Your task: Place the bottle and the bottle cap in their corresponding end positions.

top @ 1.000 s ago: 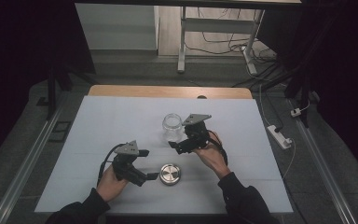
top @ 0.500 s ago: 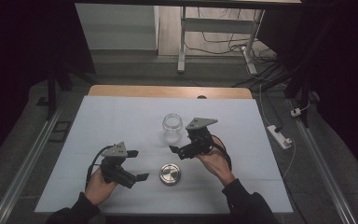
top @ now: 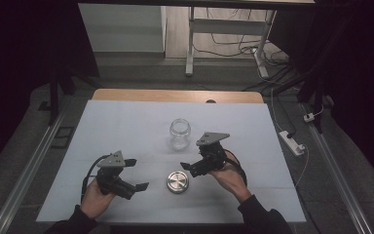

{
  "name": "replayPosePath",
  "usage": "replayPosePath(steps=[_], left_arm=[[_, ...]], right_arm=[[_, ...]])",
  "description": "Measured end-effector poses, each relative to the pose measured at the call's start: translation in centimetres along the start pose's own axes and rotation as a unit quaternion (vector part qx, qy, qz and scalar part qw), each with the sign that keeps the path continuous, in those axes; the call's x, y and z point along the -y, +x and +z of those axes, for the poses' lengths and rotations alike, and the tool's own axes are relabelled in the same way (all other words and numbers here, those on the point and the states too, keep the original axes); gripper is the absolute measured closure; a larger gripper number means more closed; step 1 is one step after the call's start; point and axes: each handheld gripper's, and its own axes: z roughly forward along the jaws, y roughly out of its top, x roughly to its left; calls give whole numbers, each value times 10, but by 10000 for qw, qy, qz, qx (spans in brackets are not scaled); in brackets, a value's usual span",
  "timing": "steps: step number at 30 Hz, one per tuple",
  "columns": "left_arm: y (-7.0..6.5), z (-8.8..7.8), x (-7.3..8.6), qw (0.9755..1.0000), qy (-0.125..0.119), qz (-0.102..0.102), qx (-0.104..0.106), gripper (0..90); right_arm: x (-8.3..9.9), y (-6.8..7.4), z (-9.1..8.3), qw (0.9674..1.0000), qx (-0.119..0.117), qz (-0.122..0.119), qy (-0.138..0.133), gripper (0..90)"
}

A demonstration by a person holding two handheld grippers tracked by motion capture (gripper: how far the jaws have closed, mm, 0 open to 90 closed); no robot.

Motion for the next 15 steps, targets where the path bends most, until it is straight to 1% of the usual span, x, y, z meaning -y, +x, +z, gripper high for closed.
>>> replayPosePath(steps=[6, 13, 15], left_arm=[[-1, -7, 5, 10000, 16, -20, -73, 0], [-1, -18, 11, 9998, -25, -91, -153, 1], [-1, -21, 13, 9998, -9, -104, -185, 1]], right_arm=[[4, 3, -8, 10000, -17, 29, -90, 0], [11, 3, -19, 9999, 54, 10, -153, 0], [12, 3, -23, 9998, 78, 46, -173, 0]])
